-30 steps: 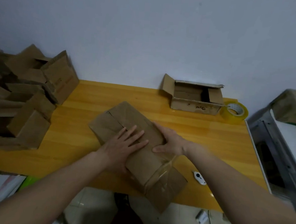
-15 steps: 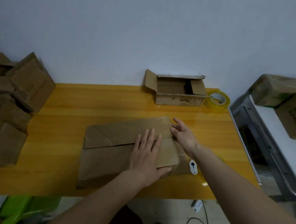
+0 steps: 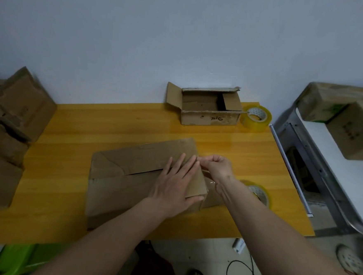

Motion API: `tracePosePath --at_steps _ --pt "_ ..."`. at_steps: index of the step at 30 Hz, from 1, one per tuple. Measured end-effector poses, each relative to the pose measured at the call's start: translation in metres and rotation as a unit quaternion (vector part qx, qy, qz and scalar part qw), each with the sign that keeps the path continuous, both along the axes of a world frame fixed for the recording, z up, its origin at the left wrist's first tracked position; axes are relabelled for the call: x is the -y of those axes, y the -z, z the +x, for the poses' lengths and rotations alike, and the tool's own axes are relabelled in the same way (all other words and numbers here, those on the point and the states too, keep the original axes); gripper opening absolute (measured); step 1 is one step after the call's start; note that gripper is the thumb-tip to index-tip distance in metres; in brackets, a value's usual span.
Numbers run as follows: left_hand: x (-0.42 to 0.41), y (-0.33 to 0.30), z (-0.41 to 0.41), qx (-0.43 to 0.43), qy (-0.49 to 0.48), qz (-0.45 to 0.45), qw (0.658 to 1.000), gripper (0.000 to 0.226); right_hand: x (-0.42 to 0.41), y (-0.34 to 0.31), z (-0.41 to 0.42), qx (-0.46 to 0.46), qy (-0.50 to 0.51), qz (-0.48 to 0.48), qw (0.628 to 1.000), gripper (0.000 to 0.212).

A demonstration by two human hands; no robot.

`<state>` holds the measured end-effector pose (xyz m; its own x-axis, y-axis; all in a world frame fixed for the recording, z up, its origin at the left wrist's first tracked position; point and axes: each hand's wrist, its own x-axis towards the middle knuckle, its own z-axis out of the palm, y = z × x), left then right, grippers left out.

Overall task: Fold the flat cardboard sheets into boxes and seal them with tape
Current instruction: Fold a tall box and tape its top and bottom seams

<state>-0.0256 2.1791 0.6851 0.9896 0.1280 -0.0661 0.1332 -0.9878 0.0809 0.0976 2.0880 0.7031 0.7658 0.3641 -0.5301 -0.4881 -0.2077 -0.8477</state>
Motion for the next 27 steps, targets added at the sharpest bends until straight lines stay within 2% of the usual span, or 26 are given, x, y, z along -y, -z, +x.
tracePosePath --at_steps 7,9,11,13,14,20,23,25,27 --pt "0.001 -0.002 0.007 -0.005 0.011 0.006 1.0 0.091 0.025 0.009 0.011 0.016 -0.035 0.002 0.999 0.018" --pt "-0.001 -0.002 0.009 -0.005 0.016 0.012 1.0 0.089 0.046 0.021 0.024 0.085 0.01 -0.1 0.991 0.018" --pt "-0.002 -0.002 0.01 -0.004 0.015 0.013 1.0 0.089 0.077 0.038 0.032 0.134 0.005 -0.256 0.957 0.023" --pt "-0.002 -0.001 0.011 -0.003 0.012 0.015 1.0 0.089 0.106 0.057 0.029 0.132 -0.107 -0.383 0.908 0.031" --pt "-0.001 -0.001 0.012 -0.004 0.01 0.018 1.0 0.089 0.115 0.066 0.024 0.133 -0.156 -0.414 0.887 0.034" --pt "-0.001 0.001 0.017 -0.021 0.003 0.03 0.999 0.087 0.123 0.088 0.009 0.176 -0.207 -0.511 0.815 0.045" --pt "-0.002 0.001 0.016 -0.02 0.001 0.032 0.999 0.09 0.129 0.091 0.013 0.174 -0.302 -0.536 0.769 0.048" --pt "-0.001 0.002 0.016 -0.017 -0.002 0.033 0.999 0.093 0.142 0.089 0.015 0.165 -0.306 -0.506 0.789 0.046" --pt "-0.001 0.003 0.016 -0.009 -0.005 0.026 1.0 0.098 0.149 0.083 0.017 0.204 -0.266 -0.439 0.833 0.041"
